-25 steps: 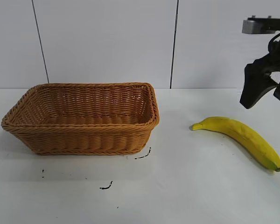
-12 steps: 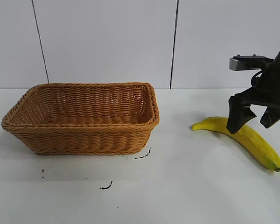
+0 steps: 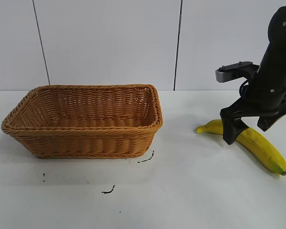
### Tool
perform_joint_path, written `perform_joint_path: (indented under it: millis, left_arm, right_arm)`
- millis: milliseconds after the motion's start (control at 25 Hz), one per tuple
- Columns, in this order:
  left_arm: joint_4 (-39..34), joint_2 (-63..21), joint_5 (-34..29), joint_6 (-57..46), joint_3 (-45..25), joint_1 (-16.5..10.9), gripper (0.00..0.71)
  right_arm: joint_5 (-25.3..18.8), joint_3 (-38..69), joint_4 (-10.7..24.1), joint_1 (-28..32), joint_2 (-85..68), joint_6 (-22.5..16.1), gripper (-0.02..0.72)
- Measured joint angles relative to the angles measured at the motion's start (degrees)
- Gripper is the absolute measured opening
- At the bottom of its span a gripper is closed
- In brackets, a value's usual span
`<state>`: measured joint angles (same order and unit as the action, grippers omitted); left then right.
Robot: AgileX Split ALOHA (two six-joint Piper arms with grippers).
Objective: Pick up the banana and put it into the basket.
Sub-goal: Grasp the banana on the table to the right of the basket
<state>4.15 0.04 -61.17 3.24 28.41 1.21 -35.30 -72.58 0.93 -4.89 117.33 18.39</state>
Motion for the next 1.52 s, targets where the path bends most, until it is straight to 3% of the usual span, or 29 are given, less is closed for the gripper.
perform_joint_path:
  millis: [240, 480, 560, 800, 1000, 1280, 1400, 1520]
  left_arm:
    - [0.0, 0.0, 0.0, 0.0, 0.0, 0.0, 0.69]
    - [0.0, 0.0, 0.0, 0.0, 0.0, 0.0, 0.69]
    - [0.0, 0.0, 0.0, 0.0, 0.0, 0.0, 0.69]
    - [0.0, 0.0, 0.0, 0.0, 0.0, 0.0, 0.69]
    - [0.0, 0.0, 0.0, 0.0, 0.0, 0.0, 0.69]
    - [0.0, 0.0, 0.0, 0.0, 0.0, 0.0, 0.69]
    - [0.0, 0.0, 0.0, 0.0, 0.0, 0.0, 0.69]
    - [0.0, 0.0, 0.0, 0.0, 0.0, 0.0, 0.69]
  right_arm:
    - [3.4, 0.0, 0.0, 0.5, 1.8, -0.5, 0.692]
    - [3.4, -2.2, -0.2, 0.5, 4.9, -1.7, 0.692]
    - [3.3, -3.3, -0.3, 0.5, 4.9, -2.7, 0.659]
    - [2.1, -5.3, -0.9, 0.5, 5.0, -5.1, 0.461]
    - [-1.8, -5.3, -0.6, 0.5, 5.0, -5.0, 0.435]
    - [-2.8, -5.3, -0.2, 0.5, 5.0, -5.0, 0.42]
    - [-3.2, -5.3, 0.3, 0.5, 5.0, -5.0, 0.296]
    - [-3.4, -5.3, 0.5, 0.5, 5.0, -5.0, 0.303]
